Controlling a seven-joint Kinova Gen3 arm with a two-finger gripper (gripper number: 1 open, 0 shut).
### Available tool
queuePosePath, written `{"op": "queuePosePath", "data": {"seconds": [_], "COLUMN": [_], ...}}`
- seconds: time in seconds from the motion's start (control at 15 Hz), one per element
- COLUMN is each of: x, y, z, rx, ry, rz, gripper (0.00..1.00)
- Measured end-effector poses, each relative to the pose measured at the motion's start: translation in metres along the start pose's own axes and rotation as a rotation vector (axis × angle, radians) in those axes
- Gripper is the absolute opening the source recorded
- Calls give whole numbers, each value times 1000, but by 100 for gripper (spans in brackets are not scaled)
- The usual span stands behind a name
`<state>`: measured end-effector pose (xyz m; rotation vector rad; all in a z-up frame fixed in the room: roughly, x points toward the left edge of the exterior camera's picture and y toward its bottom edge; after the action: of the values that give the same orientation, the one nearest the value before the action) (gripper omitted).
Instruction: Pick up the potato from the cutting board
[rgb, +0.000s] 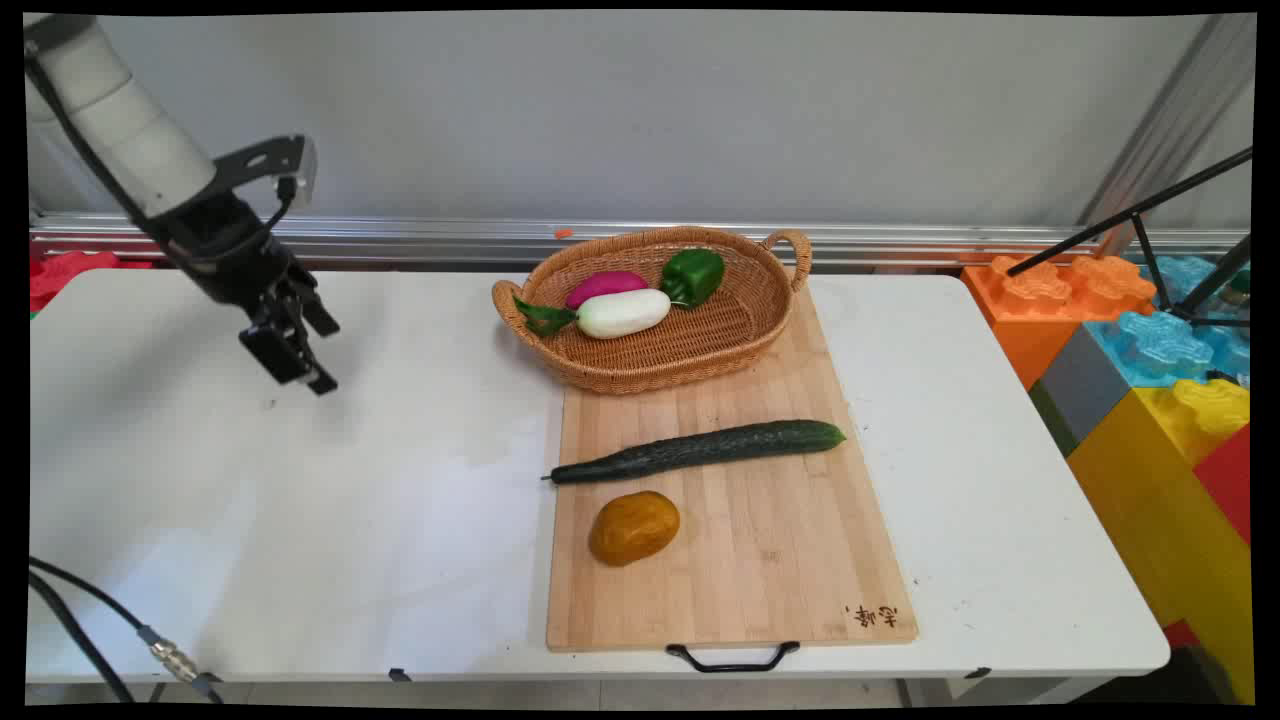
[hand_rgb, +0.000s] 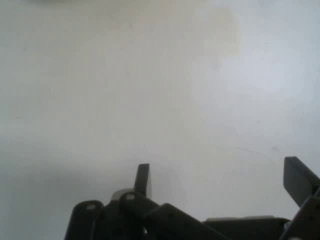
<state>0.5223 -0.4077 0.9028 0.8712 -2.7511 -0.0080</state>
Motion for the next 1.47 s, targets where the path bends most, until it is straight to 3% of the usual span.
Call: {"op": "queuePosePath", "data": {"seconds": [0.13,0.33,0.47,0.6,0.73,1.0,1.47], "x": [0,21,49,82,111,141,177], "y": [6,23,37,53,68,92,128], "z": [10,24,33,42,52,74,136], "rx": [-54,-163,-223,-251,-251,-251,-228], "ry": [14,47,75,96,114,113,99], "rz": [9,2,1,20,33,40,8], "gripper": [100,100,100,100,100,100,100]}}
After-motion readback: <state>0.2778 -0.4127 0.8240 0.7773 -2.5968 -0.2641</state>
